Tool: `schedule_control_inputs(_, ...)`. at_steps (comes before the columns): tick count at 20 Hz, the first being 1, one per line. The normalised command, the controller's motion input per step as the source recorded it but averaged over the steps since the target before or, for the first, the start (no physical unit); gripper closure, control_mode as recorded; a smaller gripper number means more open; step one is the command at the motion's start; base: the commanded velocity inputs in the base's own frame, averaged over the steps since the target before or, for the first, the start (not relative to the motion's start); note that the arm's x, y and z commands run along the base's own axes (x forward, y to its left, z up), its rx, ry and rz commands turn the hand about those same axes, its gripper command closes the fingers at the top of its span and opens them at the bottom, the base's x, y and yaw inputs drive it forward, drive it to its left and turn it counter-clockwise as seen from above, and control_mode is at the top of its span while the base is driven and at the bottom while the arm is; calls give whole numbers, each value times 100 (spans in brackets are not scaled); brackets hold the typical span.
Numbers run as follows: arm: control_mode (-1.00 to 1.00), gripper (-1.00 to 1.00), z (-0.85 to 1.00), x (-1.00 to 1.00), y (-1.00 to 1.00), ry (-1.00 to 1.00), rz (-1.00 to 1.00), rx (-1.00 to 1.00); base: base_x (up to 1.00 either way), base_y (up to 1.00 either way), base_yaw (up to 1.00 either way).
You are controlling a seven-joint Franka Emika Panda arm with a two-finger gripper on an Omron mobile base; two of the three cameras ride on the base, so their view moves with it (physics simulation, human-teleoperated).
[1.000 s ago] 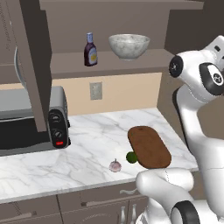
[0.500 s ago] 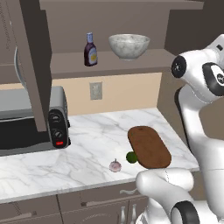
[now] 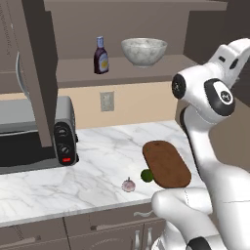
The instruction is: Open the cabinet. Place the bowl and condiment on the counter. Then place the lime and garlic on the cutting board.
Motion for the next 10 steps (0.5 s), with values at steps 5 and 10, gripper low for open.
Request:
schedule_control_inputs(5,-100,-100,-6,8,38,25,8,4,0,0,0)
schedule_control_inputs(10,-100,-100,0,0,0,-3,3,39,0,0,0)
